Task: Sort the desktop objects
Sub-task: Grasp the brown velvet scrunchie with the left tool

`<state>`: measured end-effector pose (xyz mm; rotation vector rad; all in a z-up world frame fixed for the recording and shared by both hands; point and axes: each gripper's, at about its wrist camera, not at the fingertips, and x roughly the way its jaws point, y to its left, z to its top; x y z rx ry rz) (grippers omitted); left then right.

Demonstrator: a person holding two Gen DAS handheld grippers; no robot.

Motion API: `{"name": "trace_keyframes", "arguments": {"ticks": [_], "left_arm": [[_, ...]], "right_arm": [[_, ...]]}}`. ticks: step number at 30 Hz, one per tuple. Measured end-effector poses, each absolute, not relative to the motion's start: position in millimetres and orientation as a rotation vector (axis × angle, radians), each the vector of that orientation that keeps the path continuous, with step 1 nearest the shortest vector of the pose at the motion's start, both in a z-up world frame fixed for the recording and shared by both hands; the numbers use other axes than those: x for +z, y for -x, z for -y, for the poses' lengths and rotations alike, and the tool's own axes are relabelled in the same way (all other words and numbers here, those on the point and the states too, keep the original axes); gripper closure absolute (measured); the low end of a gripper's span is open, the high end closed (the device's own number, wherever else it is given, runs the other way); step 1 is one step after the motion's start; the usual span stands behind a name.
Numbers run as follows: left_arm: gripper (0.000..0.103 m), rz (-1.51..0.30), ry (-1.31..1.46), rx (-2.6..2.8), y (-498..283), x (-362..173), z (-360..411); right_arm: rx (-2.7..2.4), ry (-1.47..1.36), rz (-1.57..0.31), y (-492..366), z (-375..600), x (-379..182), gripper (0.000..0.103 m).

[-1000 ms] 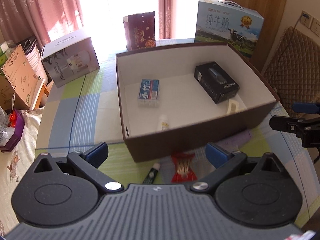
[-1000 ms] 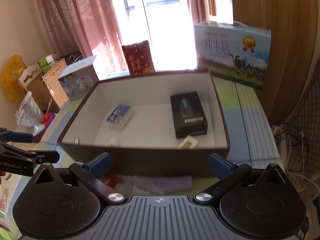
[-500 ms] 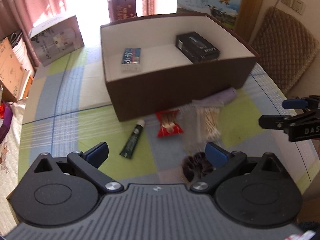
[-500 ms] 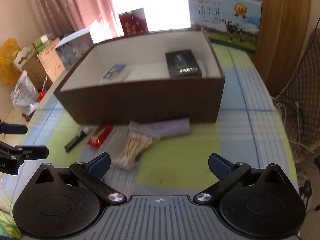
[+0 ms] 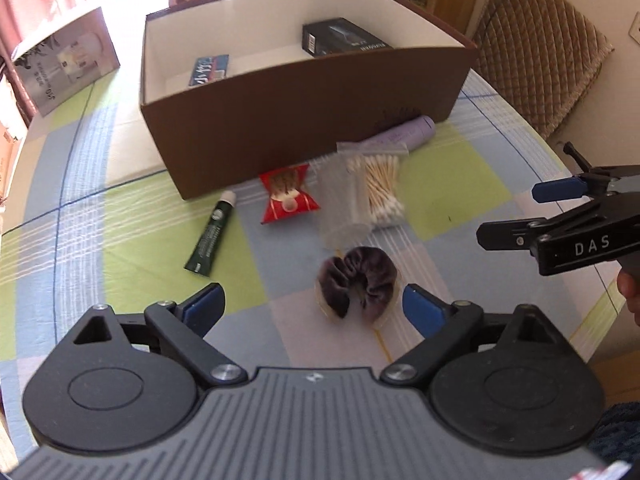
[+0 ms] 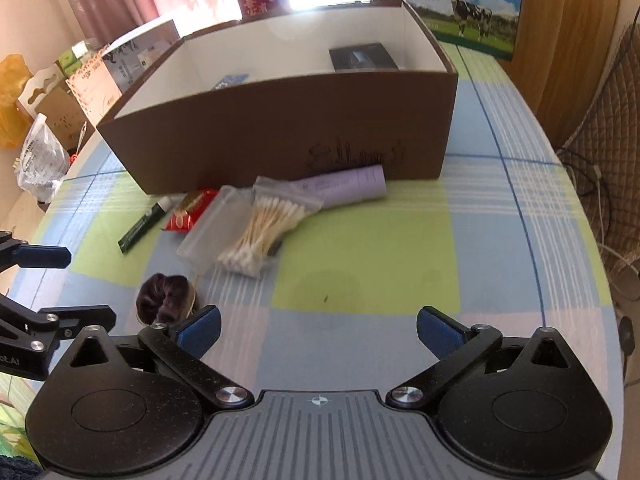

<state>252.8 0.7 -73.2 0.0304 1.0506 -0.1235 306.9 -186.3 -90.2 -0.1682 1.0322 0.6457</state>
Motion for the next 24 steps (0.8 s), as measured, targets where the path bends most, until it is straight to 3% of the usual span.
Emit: {"name": "trace_keyframes", "arguments": {"ticks": [13, 22, 24], "left_arm": [[0.012, -1.068, -0.082, -0.178, -264, -97, 17], [0.033, -1.065, -0.143, -0.243, -281, -116, 32], [0.042, -1.062, -0.148, -0.253, -283, -119, 33]], "right_arm": [[0.605, 0.142, -1.075, -318, 194, -103, 0.002], [0.561, 0.101, -1.099, -331, 202, -112, 0.002], [0.562, 0.085, -1.104, -333, 201, -114, 0.002]]}}
